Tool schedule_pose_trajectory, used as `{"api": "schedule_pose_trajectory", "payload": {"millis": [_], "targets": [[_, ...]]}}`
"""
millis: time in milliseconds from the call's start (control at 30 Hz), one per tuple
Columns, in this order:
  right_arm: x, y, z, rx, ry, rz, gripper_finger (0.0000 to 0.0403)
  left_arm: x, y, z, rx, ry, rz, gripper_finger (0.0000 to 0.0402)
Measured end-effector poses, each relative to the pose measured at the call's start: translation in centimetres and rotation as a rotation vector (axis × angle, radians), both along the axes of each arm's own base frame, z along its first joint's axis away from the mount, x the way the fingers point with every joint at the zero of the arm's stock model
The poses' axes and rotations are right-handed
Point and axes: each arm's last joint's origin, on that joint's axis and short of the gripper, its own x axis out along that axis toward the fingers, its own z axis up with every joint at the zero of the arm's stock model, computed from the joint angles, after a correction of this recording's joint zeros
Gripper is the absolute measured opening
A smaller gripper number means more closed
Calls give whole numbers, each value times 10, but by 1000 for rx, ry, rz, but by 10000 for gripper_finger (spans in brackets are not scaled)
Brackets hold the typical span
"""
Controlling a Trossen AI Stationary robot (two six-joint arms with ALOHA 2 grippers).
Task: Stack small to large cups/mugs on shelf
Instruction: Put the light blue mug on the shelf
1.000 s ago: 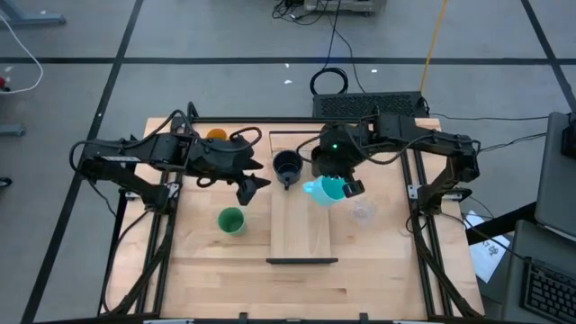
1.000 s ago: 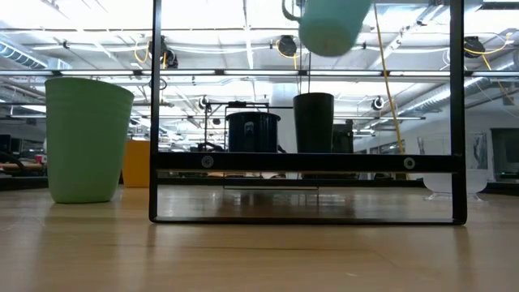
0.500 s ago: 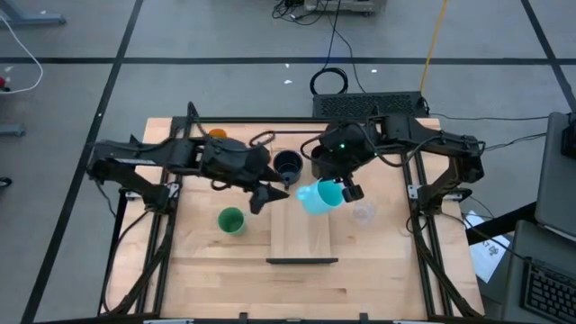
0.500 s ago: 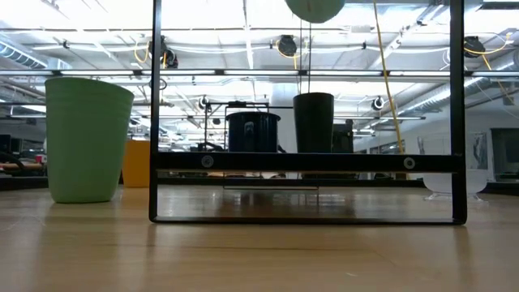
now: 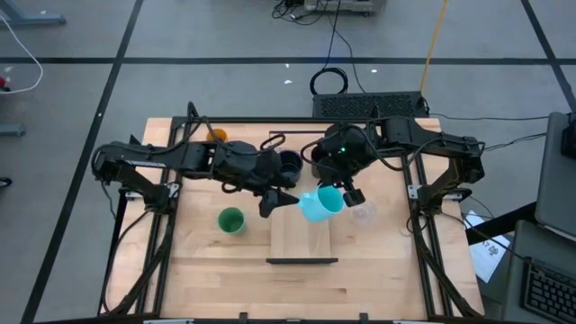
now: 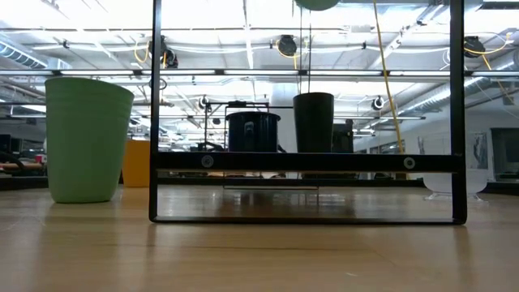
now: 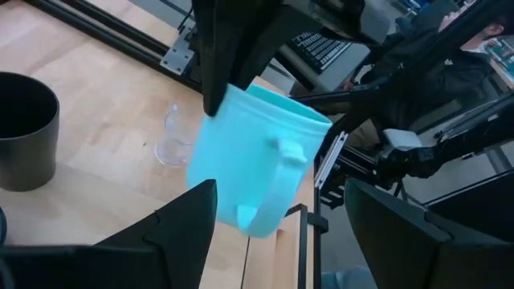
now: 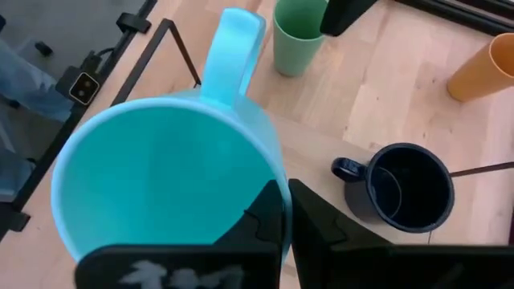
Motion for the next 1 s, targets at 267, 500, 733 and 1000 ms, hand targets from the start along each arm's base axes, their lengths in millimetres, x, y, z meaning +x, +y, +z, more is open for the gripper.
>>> {"api": "schedule_pose_trajectory", "payload": {"millis": [267, 500, 733, 1000], "targets": [[10, 3, -4, 25, -14, 19, 0, 0, 1, 0, 10, -1, 27, 273], [16, 3, -7, 41, -26, 38, 0, 5, -2, -4, -25, 15, -1, 273], [16, 3, -6, 41, -39, 37, 0, 12, -7, -14, -53, 53, -54, 273], [16, 3, -6, 43, -32, 34, 0, 12, -5, -12, -29, 40, -19, 227]]}}
